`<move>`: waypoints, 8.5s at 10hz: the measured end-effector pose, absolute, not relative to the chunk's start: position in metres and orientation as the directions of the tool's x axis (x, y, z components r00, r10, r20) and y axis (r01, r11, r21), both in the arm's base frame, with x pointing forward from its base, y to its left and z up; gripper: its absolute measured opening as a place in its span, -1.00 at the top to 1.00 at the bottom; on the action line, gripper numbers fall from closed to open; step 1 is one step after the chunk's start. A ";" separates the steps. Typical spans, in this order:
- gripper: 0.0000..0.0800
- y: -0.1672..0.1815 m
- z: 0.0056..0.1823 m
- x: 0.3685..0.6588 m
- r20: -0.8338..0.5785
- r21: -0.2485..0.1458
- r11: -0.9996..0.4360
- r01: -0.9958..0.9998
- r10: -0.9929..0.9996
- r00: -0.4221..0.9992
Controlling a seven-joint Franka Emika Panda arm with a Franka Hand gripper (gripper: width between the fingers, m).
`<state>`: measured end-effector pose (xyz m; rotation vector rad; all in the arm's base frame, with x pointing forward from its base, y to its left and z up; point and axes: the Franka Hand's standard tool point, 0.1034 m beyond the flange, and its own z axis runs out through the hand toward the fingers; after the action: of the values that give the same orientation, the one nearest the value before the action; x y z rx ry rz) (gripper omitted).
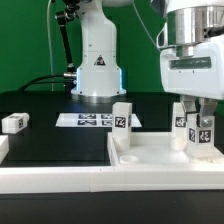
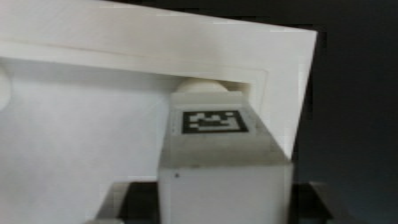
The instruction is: Assemble square table
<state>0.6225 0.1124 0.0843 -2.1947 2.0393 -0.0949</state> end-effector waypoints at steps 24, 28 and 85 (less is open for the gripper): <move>-0.31 0.119 0.087 0.626 0.135 -0.056 -0.977 -0.204 -0.210 0.968; 0.28 0.120 0.087 0.627 0.132 -0.063 -0.966 -0.250 -0.257 0.957; 0.28 0.114 0.083 0.622 -0.033 -0.157 -0.090 -0.984 -0.995 0.096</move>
Offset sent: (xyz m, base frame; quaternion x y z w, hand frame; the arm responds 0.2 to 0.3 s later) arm 0.0000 0.0000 0.0000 0.0000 0.0000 0.0000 1.0000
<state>0.6223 0.1145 0.0834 -2.2183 2.0201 -0.1228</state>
